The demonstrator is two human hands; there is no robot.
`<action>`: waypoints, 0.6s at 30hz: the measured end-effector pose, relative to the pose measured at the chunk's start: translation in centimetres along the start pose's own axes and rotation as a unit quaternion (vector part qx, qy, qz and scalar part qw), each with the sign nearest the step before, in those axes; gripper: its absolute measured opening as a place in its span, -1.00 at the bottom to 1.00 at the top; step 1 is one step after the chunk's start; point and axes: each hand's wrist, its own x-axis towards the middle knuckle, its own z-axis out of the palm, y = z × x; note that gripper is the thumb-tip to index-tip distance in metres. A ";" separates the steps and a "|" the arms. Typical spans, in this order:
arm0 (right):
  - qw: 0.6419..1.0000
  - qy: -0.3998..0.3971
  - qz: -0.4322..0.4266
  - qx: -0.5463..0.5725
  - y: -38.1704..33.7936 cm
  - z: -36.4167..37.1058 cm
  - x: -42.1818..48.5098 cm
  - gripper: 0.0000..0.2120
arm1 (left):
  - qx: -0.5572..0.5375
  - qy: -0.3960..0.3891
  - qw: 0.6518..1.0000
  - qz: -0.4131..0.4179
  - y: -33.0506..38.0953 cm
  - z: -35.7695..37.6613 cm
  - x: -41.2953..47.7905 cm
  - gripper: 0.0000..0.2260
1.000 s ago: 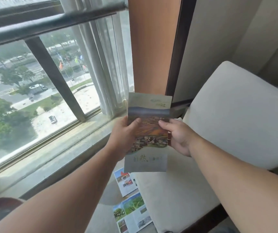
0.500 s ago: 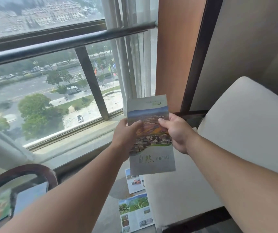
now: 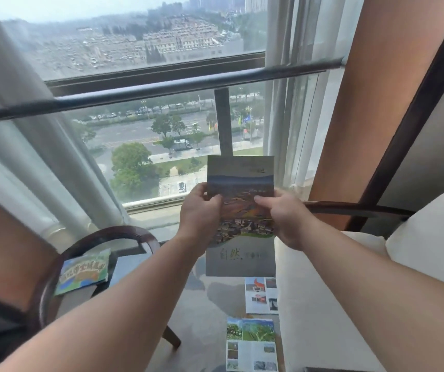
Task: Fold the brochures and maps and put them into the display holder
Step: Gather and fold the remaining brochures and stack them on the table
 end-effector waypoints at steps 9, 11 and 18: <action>0.996 -0.043 -0.017 -0.080 1.9 14.0 -0.2 -0.72 | -0.030 0.050 0.996 -0.072 -2.5 -14.3 -0.3 -0.82; 0.994 -0.028 -0.017 -0.108 2.6 16.9 0.0 -0.48 | -0.064 0.070 0.993 -0.064 -3.3 -17.4 -0.5 -0.80; 0.994 -0.061 -0.004 -0.095 5.3 25.5 0.3 -0.81 | -0.109 0.024 0.991 -0.071 -5.7 -26.6 -0.1 -0.78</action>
